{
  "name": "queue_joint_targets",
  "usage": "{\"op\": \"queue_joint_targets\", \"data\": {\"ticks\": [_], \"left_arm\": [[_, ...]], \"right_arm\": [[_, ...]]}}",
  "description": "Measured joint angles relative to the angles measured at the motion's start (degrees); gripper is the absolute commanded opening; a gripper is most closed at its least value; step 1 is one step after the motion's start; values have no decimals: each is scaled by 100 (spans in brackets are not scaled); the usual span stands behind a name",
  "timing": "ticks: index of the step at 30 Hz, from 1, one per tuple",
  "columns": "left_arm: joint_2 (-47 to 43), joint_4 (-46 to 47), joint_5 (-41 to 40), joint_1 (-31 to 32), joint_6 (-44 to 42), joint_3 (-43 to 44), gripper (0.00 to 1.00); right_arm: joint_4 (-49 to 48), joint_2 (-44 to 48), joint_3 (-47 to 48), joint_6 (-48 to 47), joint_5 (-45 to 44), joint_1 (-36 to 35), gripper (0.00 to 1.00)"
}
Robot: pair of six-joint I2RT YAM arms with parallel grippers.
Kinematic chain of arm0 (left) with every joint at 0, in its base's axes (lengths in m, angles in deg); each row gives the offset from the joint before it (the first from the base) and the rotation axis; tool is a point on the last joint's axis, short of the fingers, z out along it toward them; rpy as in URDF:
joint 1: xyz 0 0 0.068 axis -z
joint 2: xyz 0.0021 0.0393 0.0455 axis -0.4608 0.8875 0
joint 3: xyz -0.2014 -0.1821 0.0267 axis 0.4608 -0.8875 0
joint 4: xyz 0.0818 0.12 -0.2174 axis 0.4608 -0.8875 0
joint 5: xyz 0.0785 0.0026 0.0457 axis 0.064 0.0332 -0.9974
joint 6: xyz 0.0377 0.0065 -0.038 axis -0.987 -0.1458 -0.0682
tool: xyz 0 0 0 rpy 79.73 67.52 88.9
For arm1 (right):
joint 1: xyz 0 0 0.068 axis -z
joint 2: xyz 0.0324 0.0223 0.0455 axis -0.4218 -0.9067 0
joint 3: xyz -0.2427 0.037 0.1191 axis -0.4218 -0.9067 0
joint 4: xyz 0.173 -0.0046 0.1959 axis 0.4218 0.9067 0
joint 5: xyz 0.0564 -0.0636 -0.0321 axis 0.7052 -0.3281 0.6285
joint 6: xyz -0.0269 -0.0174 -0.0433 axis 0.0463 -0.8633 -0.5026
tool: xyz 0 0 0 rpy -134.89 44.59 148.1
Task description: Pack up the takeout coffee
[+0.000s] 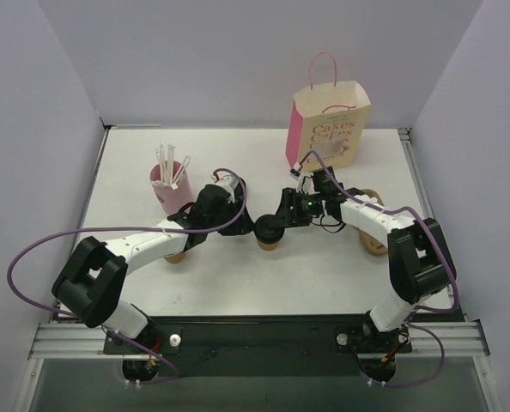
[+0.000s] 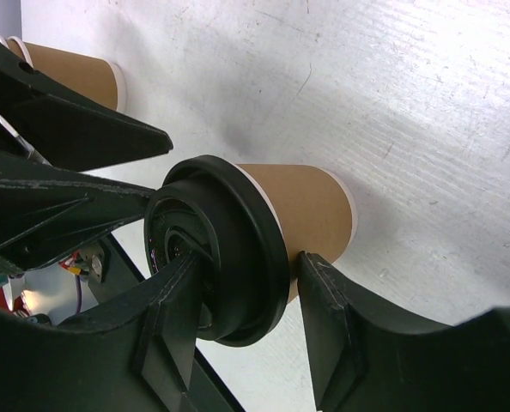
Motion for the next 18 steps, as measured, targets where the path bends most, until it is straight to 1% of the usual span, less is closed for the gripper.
{"op": "queue_joint_targets", "data": {"ticks": [4,8,11,18], "left_arm": [[-168,-310,-26,-35,-107,17,66],[-247,-496,208,-90,-299,223,66],[-245,-426,472,-94,-385,398,66],[-7,118,973,-81,-468,411,64]], "right_arm": [[-24,4,0,15,-2,-15,44],[-15,9,2,46,-7,-17,44],[-7,9,11,70,-11,-20,44],[96,17,59,111,-48,-59,47]]}}
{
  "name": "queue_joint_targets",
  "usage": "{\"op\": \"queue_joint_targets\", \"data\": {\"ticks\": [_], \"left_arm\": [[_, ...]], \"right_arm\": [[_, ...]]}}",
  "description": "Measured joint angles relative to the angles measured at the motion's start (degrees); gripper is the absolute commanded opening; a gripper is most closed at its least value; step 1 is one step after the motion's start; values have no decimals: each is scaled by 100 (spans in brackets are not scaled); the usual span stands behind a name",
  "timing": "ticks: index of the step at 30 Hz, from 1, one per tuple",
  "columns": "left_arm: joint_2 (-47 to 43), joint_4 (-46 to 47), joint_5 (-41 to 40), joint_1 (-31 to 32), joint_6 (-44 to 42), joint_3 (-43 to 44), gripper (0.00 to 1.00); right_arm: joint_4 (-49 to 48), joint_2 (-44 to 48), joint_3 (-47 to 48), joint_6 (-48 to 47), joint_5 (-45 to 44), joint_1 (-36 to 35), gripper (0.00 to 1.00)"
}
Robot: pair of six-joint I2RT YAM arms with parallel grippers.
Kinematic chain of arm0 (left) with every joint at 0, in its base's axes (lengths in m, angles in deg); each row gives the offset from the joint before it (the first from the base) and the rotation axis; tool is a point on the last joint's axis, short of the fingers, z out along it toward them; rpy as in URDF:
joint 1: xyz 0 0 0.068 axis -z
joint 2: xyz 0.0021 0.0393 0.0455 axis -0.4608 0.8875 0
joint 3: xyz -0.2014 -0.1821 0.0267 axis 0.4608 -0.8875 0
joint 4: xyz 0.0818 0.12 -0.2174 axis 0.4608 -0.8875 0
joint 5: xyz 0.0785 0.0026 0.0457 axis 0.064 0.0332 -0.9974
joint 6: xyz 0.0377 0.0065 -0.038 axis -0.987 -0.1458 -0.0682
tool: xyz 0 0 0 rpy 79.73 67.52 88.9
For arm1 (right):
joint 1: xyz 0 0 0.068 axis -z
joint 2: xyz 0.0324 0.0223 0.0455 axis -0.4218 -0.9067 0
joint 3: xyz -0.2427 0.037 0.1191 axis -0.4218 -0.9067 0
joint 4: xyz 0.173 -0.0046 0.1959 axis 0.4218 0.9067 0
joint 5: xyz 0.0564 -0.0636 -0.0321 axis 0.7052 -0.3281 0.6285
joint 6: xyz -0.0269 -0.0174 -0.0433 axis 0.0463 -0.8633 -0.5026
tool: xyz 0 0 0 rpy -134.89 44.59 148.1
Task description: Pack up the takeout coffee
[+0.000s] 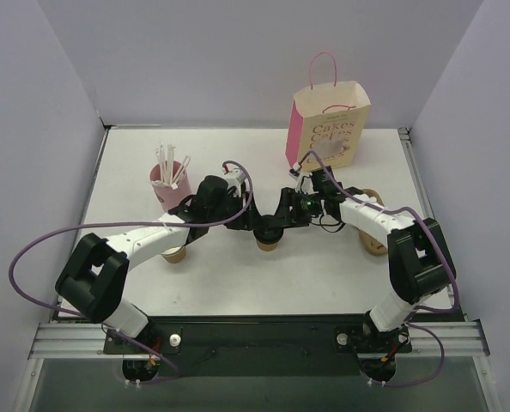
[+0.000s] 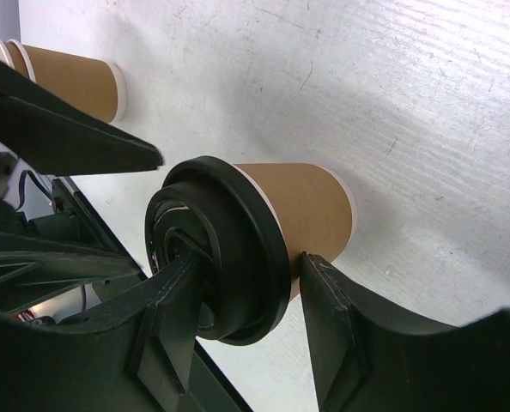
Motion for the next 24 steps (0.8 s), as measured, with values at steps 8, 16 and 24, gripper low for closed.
{"op": "queue_joint_targets", "data": {"ticks": [8,16,24], "left_arm": [[415,74,17,37,-59,-2,61],[415,142,-157,120,-153,-2,61],[415,229,-238,144,-170,-24,60]], "right_arm": [[203,90,11,35,-48,2,57],[376,437,13,83,-68,55,59],[463,892,13,186,-245,313,44]]}}
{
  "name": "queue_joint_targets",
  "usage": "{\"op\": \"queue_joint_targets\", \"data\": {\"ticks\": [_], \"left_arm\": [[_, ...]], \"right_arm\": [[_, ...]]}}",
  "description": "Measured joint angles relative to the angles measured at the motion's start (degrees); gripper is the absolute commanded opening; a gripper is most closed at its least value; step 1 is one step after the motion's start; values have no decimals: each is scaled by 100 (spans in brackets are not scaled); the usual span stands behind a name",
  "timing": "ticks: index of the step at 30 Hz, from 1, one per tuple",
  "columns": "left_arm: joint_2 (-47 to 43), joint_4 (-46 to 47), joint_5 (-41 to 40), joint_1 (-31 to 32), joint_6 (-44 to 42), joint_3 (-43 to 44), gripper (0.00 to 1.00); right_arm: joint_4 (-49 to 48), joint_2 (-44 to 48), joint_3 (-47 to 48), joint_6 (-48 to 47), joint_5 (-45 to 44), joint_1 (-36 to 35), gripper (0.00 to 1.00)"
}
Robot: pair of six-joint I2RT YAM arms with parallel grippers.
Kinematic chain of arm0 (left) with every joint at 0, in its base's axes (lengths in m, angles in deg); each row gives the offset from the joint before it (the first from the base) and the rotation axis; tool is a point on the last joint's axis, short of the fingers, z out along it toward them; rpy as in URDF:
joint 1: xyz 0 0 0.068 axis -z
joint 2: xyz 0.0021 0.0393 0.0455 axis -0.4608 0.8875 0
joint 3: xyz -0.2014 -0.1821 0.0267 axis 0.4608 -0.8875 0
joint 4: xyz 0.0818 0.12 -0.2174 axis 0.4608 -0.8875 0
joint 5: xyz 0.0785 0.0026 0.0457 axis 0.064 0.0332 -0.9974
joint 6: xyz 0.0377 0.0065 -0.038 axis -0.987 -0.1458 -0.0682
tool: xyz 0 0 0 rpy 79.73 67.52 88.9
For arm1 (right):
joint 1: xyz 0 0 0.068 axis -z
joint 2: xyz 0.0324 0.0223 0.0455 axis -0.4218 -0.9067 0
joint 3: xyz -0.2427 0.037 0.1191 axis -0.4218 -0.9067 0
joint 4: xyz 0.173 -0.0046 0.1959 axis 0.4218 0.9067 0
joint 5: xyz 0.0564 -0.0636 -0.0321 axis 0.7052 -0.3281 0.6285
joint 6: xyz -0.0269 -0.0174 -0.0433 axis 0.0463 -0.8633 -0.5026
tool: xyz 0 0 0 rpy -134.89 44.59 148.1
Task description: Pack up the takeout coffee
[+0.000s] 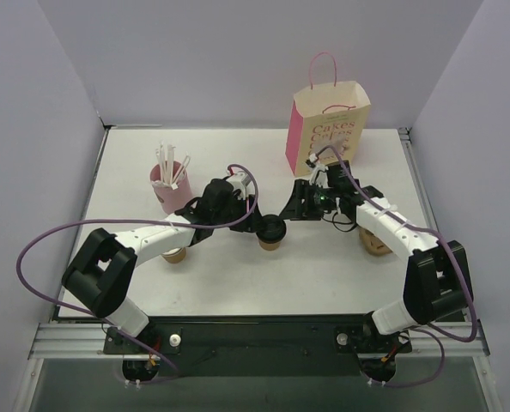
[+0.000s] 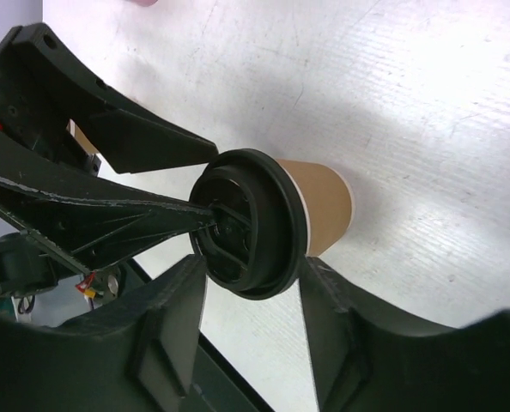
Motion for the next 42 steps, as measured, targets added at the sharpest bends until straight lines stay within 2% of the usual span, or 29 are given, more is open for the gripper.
{"op": "queue_joint_targets", "data": {"ticks": [4,26,42], "left_arm": [[0,20,-4,4,-20,-11,60],[-11,415,0,4,35,-247,60],[-70,1137,-90,11,225,-688,60]], "right_arm": [[85,66,-2,4,-181,101,39],[61,-243,-262,240,-713,-109,34],[-1390,260,-1320,660,-1126,-234,33]]}}
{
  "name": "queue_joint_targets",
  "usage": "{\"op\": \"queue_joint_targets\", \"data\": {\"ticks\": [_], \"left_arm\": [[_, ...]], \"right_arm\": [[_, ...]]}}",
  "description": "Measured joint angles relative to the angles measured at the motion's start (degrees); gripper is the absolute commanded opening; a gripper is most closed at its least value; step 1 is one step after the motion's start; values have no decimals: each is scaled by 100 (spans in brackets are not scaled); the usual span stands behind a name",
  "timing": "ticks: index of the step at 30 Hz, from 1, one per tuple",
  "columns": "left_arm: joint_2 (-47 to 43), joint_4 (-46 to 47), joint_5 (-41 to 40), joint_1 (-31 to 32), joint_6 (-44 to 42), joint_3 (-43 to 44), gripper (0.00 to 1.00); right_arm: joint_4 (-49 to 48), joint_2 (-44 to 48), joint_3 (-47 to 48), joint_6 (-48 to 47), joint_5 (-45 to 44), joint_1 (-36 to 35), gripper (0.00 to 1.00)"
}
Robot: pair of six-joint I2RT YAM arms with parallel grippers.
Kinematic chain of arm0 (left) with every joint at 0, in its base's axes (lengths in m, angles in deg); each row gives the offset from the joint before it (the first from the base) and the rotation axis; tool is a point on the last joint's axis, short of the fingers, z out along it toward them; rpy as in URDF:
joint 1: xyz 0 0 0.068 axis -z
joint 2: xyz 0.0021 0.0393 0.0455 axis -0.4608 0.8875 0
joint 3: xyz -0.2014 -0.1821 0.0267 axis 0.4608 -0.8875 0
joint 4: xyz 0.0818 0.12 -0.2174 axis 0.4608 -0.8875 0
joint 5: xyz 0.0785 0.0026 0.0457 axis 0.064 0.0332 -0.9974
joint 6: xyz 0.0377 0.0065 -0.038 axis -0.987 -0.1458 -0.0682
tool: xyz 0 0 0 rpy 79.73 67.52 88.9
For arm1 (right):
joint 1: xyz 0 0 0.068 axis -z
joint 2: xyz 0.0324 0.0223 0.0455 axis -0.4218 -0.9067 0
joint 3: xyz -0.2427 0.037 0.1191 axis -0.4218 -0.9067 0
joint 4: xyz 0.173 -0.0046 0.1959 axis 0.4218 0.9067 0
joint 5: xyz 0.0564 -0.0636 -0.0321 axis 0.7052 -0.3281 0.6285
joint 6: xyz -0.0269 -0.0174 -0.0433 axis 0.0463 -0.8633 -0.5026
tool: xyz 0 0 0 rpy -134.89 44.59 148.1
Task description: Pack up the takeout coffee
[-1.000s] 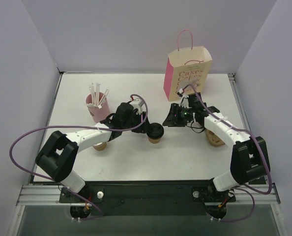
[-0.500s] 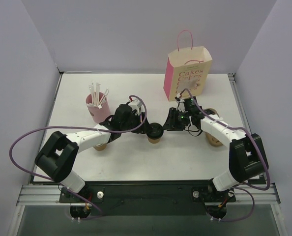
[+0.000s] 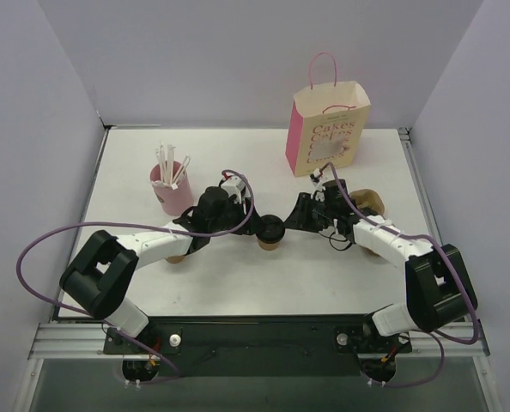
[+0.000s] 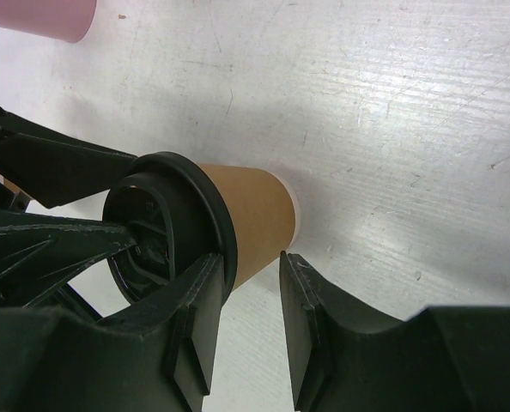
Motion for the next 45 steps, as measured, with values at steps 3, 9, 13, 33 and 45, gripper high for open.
{"op": "queue_joint_targets", "data": {"ticks": [3,9,13,33,45], "left_arm": [[-13,-22,-9,0,0,4,60],[-63,-619,-37,-9,-63,310,64],[-70,-1423,-24,-59,-186,774,67],[-1773,-3733,-678,-238,-1493,1937,81],[-3263,-4172,-1858,-271,-2288,686,81]], "right_arm": [[107,11,76,-15,-22,-15,35],[1060,15,599,-173,-225,-129,40],[1508,72,1027,-240,-306,-170,44],[2354,-48,1840,-407,-1390,-951,41],[2614,-772,2201,-529,-2181,-1456,20]]}}
